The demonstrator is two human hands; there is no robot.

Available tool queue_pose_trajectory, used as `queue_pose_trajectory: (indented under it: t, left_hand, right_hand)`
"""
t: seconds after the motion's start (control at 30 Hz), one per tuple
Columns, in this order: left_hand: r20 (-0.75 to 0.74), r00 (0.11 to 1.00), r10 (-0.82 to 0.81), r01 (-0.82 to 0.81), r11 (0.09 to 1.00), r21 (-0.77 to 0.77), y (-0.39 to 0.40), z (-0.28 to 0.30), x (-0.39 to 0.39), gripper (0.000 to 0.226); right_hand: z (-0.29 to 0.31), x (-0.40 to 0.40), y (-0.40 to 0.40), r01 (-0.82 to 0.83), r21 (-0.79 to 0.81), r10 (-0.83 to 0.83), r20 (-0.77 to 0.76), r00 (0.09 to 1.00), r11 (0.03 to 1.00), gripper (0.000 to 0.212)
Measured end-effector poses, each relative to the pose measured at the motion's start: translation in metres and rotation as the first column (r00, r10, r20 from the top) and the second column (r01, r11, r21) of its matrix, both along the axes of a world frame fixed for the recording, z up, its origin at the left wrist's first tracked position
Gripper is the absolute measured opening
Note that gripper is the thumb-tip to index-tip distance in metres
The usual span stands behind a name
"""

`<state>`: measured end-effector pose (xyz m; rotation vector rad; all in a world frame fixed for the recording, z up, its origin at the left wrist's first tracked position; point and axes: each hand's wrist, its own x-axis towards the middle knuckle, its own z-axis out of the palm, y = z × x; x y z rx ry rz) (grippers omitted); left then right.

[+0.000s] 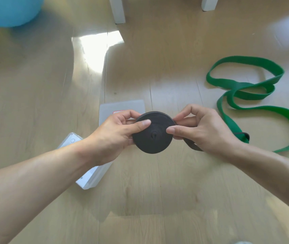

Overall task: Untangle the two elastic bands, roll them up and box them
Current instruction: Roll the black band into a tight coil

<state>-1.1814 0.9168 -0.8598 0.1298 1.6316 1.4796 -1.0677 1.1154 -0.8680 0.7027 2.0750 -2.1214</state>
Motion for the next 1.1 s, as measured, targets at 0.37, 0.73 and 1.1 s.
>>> queue_pose_trajectory:
  t: [0.37,0.73,1.1]
  left_hand:
    - [-0.092,0.974,-0.206,0.189,0.968,-0.166,0.003,0.003,-0.009,0.018]
    - [-0.299,0.868,-0.396,0.269,0.882,-0.387,0.010,0.008,0.001,0.007]
    - [-0.327,0.920,-0.215,0.125,0.954,-0.274,0.015,0.012,0.009,0.009]
  right_hand:
    - [0.000,0.001,-0.003,-0.049,0.275,0.084,-0.117,0.990,0.960,0.024]
    - [0.002,0.001,0.002,-0.137,0.505,0.265,-0.192,0.945,0.852,0.022]
    - [-0.001,0.000,0.016,0.018,0.503,0.180,-0.341,0.923,0.864,0.020]
